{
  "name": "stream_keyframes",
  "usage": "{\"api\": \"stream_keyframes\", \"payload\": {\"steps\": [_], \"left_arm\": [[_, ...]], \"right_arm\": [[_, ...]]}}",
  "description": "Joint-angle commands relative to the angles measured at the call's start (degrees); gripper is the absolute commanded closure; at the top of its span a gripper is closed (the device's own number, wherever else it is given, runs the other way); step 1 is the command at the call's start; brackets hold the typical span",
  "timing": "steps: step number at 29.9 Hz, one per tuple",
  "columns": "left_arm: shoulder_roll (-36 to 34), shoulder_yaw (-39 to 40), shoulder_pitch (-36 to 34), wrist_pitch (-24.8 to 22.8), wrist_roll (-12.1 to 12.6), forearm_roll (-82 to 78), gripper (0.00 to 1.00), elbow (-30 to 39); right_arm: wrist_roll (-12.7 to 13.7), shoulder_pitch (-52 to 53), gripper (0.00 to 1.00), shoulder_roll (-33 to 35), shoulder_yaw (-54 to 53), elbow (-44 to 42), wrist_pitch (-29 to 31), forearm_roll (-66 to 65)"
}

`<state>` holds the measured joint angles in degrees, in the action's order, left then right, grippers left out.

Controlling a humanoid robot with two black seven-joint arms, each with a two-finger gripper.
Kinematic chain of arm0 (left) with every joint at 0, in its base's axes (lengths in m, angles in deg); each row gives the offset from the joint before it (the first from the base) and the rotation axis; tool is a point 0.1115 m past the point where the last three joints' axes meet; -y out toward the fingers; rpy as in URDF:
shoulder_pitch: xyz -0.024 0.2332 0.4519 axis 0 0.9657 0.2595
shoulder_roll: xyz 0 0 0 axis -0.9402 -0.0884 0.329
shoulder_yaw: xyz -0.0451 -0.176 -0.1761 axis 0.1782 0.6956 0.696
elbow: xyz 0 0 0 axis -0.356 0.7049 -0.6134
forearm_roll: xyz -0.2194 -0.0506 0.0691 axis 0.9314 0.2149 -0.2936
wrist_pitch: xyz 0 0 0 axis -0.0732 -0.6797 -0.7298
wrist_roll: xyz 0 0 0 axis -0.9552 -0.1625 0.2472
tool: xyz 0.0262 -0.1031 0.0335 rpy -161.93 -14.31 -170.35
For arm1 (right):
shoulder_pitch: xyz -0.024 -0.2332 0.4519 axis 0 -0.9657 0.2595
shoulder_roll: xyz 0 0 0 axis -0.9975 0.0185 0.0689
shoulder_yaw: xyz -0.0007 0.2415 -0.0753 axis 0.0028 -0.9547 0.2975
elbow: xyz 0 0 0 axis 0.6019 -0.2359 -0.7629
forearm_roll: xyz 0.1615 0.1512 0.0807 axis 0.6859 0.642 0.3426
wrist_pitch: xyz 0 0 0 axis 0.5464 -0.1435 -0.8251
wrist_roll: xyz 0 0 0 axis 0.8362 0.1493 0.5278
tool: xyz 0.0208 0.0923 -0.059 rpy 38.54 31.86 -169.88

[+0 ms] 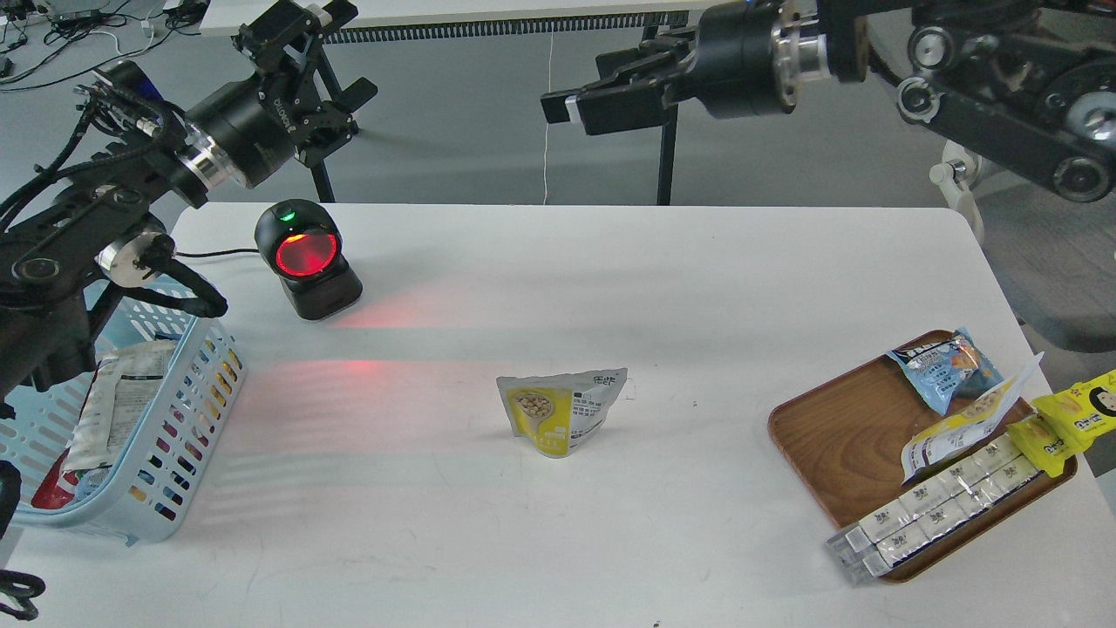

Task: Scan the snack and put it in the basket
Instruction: 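Open the right gripper and withdraw it away from the pouch, then reach the left gripper to the yellow pouch and grasp it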

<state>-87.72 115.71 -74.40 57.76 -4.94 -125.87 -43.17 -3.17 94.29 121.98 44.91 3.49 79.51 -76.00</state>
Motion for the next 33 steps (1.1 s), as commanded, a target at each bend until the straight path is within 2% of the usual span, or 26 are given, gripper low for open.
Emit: {"api": "stream_keyframes", "payload": {"steps": [1, 8, 11, 17, 21, 24, 29, 33], "left_arm": [[-0.19, -0.05, -0.19, 0.00, 0.00, -0.12, 0.00, 0.68], [-5.02, 0.04, -7.90, 0.00, 0.00, -2.66, 0.00, 8.76], [-5.38, -0.66, -13.09, 0.00, 0.00, -3.81, 0.00, 12.71], [-5.21, -3.64, -18.37, 0.00, 0.00, -8.80, 0.00, 21.76], [-5.38, -11.19, -21.45, 0.00, 0.00, -21.44, 0.00, 29.84], [-5.64, -13.58, -22.60, 0.00, 0.00, -30.24, 0.00, 34.86], [-5.03, -18.14, -26.19, 0.00, 0.00, -36.58, 0.00, 39.44], [-1.26, -25.35, -30.42, 0.00, 0.00, -43.17, 0.00, 39.44]], "right_arm": [[-0.01, -1.77, 0.01, 4.76, -0.14, -0.22, -0.44, 10.83], [-0.01, -10.38, 0.02, 12.32, -1.10, -0.23, -0.62, 46.14], [-0.01, -12.50, 0.02, 14.60, -1.10, 0.21, -0.62, 55.75], [-0.01, -14.69, 0.02, 16.63, -2.33, 0.83, -0.62, 63.05], [-0.01, -17.41, 0.02, 16.37, -4.00, 0.92, -0.36, 70.78], [-0.01, -19.87, 0.02, 16.11, -4.88, 0.74, 0.25, 77.37], [-0.01, -24.97, 0.04, 15.67, -5.76, 0.92, 2.72, 80.73], [-0.01, -29.81, 0.04, 14.08, -8.30, 1.00, 2.80, 80.73]]}}
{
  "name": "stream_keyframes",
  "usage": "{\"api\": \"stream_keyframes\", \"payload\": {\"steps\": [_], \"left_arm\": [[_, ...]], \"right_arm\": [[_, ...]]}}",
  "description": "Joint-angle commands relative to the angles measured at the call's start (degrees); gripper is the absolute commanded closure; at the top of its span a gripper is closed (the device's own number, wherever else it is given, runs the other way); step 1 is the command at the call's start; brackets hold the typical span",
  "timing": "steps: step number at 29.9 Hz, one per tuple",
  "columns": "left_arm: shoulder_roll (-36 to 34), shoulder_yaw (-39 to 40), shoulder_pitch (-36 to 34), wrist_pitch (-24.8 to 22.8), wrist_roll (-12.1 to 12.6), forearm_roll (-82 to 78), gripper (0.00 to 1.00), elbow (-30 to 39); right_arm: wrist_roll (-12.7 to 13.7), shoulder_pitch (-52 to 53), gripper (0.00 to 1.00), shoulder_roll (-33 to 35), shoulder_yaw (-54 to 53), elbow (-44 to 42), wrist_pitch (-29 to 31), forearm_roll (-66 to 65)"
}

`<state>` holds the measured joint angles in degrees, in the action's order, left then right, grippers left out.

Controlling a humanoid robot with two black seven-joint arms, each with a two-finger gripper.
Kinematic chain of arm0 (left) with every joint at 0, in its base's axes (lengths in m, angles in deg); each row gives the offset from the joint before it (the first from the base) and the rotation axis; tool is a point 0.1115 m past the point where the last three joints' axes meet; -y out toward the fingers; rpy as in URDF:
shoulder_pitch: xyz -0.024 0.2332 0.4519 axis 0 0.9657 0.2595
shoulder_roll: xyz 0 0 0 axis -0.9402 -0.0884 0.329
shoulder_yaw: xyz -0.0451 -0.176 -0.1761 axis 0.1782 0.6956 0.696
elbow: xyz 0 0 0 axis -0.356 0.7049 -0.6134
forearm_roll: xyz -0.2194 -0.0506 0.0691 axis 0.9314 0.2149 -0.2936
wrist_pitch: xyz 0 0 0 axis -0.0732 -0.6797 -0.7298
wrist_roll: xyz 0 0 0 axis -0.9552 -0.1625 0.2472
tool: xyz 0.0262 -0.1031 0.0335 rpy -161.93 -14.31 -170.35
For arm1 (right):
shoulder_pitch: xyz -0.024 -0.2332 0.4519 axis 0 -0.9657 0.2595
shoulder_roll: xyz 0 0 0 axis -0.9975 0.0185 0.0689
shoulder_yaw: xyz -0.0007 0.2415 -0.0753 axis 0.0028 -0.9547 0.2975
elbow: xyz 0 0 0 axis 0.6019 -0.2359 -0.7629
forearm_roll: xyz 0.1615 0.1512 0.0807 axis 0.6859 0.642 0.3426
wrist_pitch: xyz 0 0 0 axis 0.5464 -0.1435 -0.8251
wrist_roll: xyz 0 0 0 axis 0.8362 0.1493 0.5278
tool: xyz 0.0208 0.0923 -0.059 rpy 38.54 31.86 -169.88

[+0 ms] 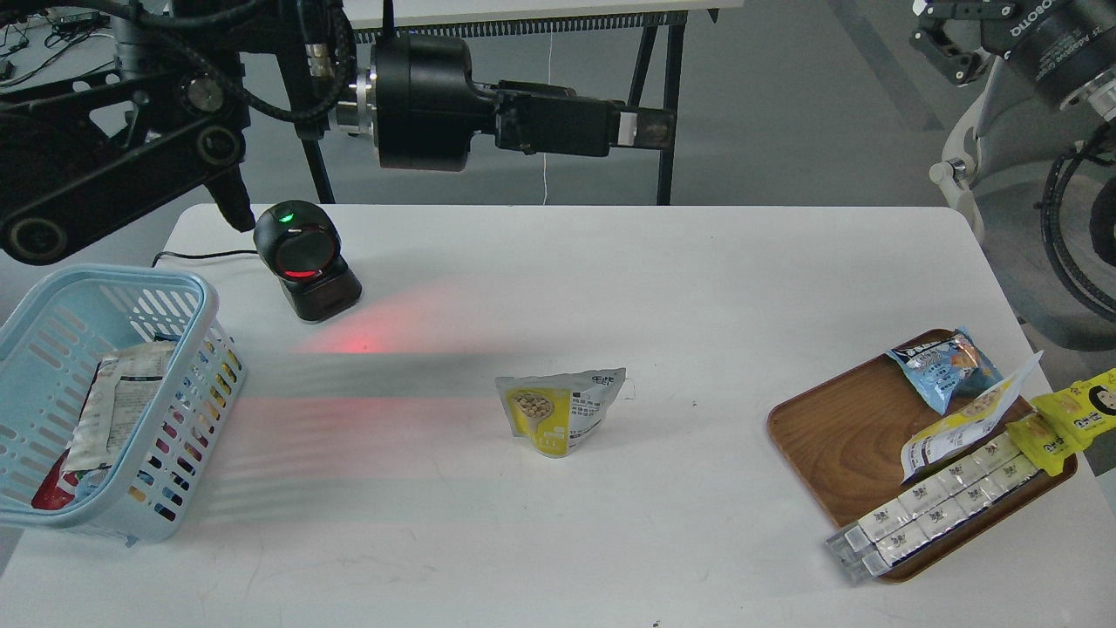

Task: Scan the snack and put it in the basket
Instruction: 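Reach the left gripper to the yellow pouch and grasp it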

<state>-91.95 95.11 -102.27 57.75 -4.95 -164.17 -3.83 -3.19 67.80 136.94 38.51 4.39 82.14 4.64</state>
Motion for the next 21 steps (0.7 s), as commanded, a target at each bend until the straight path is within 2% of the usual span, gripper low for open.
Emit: {"api": "stream_keyframes", "payload": {"steps": [1, 7, 17, 21], "left_arm": [[4.38, -6.24, -2.81, 0.01, 0.01, -7.50, 0.00, -0.25], [9.31, -12.58, -2.03, 0.01, 0.01, -12.45, 0.00, -3.06], [11.95, -13.38, 5.00, 2.34, 0.01, -21.05, 0.01, -8.07], [12.30, -13.46, 6.15, 4.71, 0.01, -22.55, 0.01, -10.18]], "right_arm": [[0.01, -4.37, 0.04, -0.88, -2.95, 0.11, 0.18, 0.09], [0.01, -7.19, 0.05, -0.79, -5.51, 0.89, 0.62, -0.09], [0.01, -7.81, 0.05, -0.88, -5.60, 1.78, 1.32, -0.18], [0.01, -7.81, 0.05, -0.70, -5.78, 2.22, 1.85, -0.18]]}}
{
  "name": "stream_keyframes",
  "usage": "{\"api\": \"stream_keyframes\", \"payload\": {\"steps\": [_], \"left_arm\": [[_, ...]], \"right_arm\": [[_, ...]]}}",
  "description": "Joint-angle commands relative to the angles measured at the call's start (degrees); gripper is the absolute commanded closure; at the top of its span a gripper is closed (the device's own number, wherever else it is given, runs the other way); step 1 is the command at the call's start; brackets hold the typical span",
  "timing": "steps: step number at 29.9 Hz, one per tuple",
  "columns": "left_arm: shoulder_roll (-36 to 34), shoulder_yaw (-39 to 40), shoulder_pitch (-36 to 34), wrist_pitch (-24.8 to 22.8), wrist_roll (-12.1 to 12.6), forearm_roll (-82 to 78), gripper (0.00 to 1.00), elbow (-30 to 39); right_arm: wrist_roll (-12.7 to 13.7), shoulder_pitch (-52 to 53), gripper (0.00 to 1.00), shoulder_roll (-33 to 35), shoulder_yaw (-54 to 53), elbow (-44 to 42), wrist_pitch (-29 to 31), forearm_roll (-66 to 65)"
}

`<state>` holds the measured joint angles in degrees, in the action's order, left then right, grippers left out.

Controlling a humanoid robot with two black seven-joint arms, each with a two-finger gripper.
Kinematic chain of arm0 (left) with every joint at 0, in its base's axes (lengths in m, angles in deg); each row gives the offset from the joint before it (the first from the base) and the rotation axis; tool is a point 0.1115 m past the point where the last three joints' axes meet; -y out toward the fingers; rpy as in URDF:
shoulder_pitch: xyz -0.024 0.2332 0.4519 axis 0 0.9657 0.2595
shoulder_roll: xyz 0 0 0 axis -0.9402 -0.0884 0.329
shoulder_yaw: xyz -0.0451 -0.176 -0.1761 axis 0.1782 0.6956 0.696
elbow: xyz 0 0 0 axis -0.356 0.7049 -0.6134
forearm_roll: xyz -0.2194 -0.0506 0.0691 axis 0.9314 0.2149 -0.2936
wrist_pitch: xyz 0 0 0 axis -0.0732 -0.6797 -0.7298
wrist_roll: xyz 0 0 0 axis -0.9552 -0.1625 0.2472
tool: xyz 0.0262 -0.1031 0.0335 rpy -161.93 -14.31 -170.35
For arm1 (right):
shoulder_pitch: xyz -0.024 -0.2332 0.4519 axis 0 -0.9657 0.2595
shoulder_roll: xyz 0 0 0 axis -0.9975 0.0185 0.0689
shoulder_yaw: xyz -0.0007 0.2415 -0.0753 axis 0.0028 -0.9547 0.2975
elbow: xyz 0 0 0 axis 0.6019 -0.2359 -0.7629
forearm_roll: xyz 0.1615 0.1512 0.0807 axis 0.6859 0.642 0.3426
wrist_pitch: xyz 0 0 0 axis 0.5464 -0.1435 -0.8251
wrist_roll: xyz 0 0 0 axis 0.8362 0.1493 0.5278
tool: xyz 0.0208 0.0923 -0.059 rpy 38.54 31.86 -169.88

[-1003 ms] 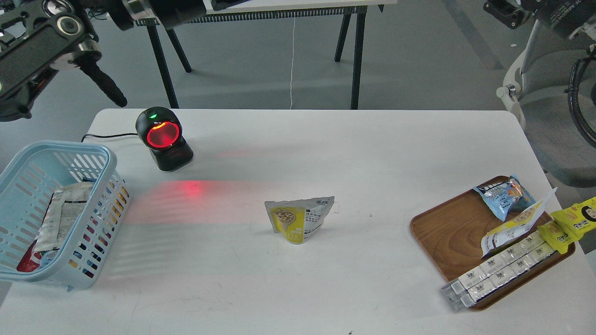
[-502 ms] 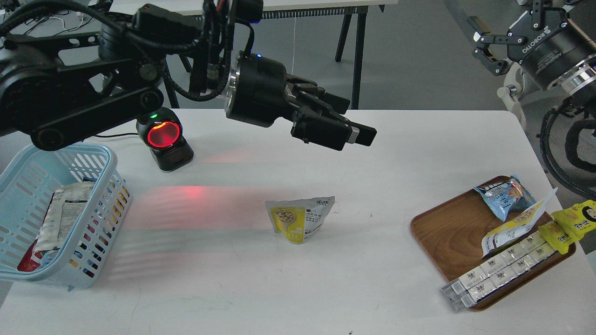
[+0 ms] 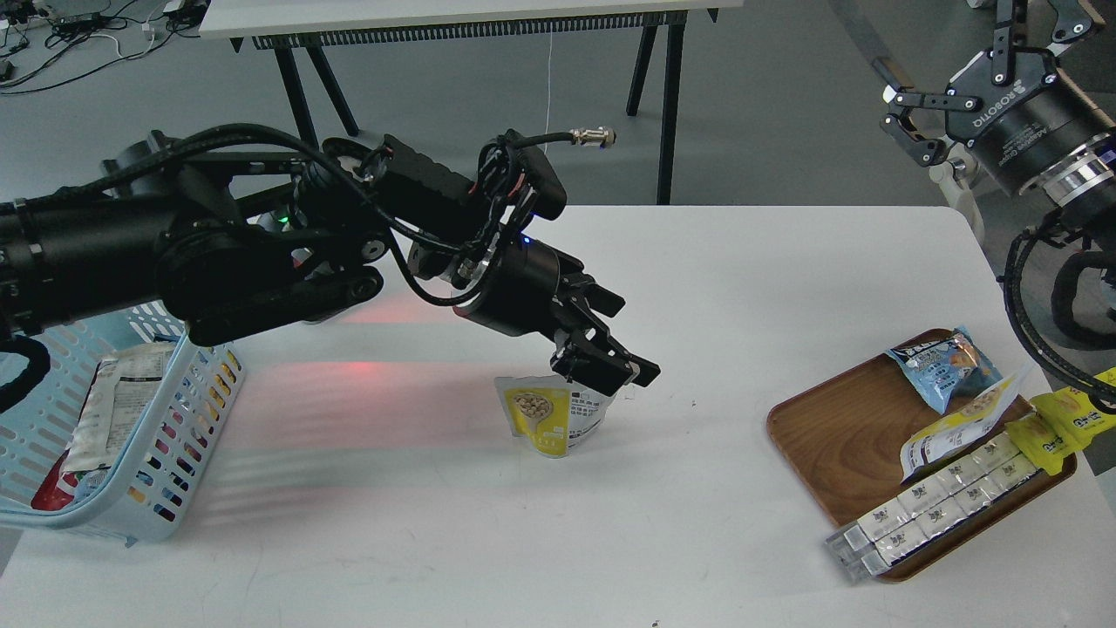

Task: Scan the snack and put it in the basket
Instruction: 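Reach the left gripper to the yellow pouch and grasp it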

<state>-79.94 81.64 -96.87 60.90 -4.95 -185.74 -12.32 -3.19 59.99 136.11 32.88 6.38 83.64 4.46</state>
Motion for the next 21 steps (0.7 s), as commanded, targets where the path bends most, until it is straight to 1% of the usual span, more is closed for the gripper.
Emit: {"api": "stream_keyframes", "payload": {"steps": [1, 6, 11, 17, 19, 21], "left_arm": [[0.29, 0.01, 1.09, 2.18, 0.01, -1.42, 0.01, -2.47], [0.29, 0.01, 2.33, 2.36, 0.01, -4.32, 0.01, -3.01], [-0.15, 0.27, 5.40, 2.45, 0.01, -9.16, 0.01, -3.01], [-0.24, 0.36, 7.51, 2.89, 0.01, -9.42, 0.02, -3.18], [-0.15, 0.36, 8.13, 3.24, 0.01, -9.43, 0.06, -4.41], [-0.32, 0.62, 8.57, 3.68, 0.01, -9.34, 0.15, -4.59]], "right_arm": [[0.01, 0.00, 0.05, 0.14, -0.23, 0.22, 0.61, 0.00], [0.01, -0.09, 0.05, 0.40, -0.32, 0.14, 0.78, 0.00], [0.01, -0.44, 0.04, 0.58, -0.40, 0.22, 0.87, 0.00], [0.01, -0.53, 0.04, 0.58, -0.40, 0.22, 0.87, 0.00], [0.01, -0.53, 0.04, 0.66, -0.40, 0.22, 0.87, 0.00], [0.01, -0.62, 0.05, 0.66, -0.49, 0.22, 1.22, 0.09]]}}
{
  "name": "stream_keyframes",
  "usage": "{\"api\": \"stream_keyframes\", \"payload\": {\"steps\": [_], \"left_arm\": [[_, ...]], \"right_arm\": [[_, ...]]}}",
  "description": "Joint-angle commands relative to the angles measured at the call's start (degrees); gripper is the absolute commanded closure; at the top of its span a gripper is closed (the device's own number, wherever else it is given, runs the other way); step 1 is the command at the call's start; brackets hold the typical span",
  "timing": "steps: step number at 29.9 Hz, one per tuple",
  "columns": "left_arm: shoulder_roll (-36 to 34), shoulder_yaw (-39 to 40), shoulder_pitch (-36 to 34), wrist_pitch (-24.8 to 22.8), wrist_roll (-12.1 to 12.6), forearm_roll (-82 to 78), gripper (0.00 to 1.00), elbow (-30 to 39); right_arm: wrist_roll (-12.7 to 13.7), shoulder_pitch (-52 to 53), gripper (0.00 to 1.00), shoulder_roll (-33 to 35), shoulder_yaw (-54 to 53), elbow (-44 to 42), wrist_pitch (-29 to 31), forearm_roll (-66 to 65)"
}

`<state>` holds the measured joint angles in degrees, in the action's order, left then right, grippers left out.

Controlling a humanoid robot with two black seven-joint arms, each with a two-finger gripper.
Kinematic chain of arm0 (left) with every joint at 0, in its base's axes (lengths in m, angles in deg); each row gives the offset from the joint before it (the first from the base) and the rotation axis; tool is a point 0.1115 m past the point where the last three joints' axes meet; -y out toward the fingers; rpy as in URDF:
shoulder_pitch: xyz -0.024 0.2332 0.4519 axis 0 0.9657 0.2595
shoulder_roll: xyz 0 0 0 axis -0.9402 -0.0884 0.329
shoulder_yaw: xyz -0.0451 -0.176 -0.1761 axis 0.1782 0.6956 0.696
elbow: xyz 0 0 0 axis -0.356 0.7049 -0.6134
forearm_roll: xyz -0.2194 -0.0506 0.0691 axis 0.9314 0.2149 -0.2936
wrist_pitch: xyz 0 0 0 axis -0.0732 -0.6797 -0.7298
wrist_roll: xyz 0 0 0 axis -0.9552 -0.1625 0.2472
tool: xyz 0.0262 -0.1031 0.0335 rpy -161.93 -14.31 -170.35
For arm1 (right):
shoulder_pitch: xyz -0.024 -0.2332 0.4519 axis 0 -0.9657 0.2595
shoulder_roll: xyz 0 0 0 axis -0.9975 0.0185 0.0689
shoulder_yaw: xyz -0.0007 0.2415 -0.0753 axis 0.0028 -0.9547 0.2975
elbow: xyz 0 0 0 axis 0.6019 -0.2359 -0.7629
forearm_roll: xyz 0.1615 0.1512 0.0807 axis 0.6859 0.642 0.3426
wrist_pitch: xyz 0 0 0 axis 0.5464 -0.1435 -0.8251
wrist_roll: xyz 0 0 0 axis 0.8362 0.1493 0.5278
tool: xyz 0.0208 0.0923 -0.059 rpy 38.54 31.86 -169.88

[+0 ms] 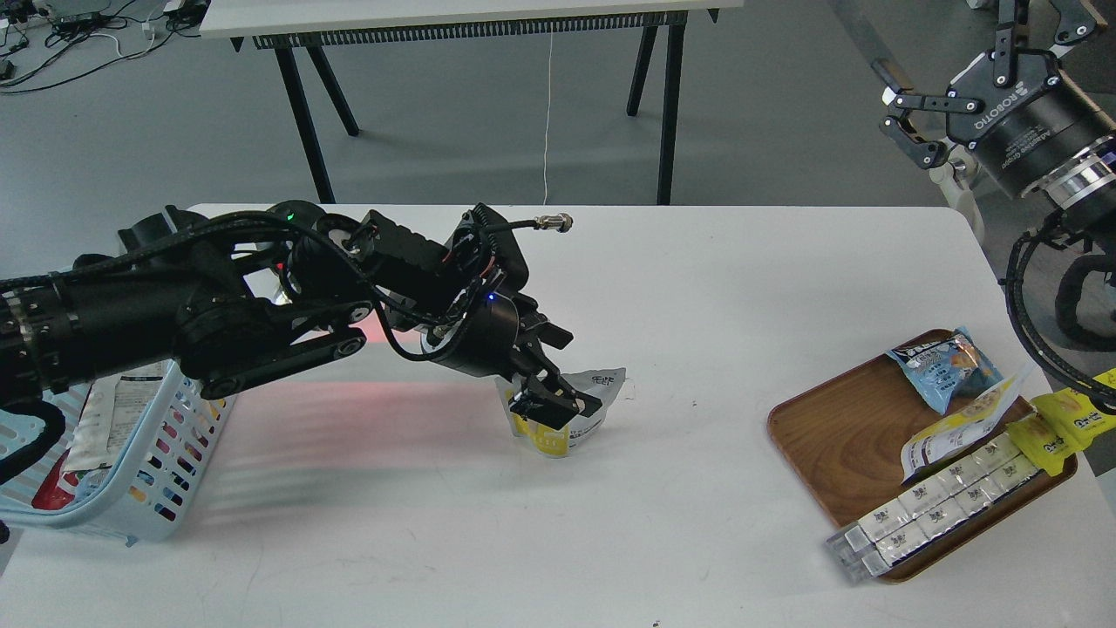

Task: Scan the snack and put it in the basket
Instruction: 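Reach the left gripper to the yellow pouch and grasp it, then lift the pouch with the left gripper and pass it over the scanner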

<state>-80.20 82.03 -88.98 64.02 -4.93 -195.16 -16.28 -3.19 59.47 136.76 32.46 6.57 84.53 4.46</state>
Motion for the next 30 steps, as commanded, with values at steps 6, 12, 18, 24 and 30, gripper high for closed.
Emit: {"api": "stream_keyframes", "payload": {"steps": [6, 12, 18, 24, 30], "left_arm": [[-0.51, 0.14, 0.77, 2.31, -0.01, -0.09, 0.43, -0.63], [-0.68, 0.05, 0.77, 2.40, -0.01, -1.14, 0.68, -0.36], [-0.68, -0.21, 0.77, 2.49, -0.01, -1.50, 0.90, -0.19], [-1.56, 0.05, 1.21, 3.02, -0.01, -1.41, 0.97, 0.77], [-2.26, 0.67, 1.56, 4.59, -0.01, -1.24, 0.98, 1.04]], "right_arm": [[0.00, -0.80, 0.05, 0.01, -1.57, -0.06, 1.71, 0.09], [0.00, -1.41, 0.04, 0.01, -1.75, -0.15, 1.71, 0.09], [0.00, -2.03, 0.04, 0.44, -1.75, -0.23, 1.71, 0.00], [0.00, -2.12, 0.04, 0.80, -1.75, -0.41, 1.71, 0.00], [0.00, -2.64, 0.04, 0.80, -1.75, -0.58, 1.71, -0.08]]}}
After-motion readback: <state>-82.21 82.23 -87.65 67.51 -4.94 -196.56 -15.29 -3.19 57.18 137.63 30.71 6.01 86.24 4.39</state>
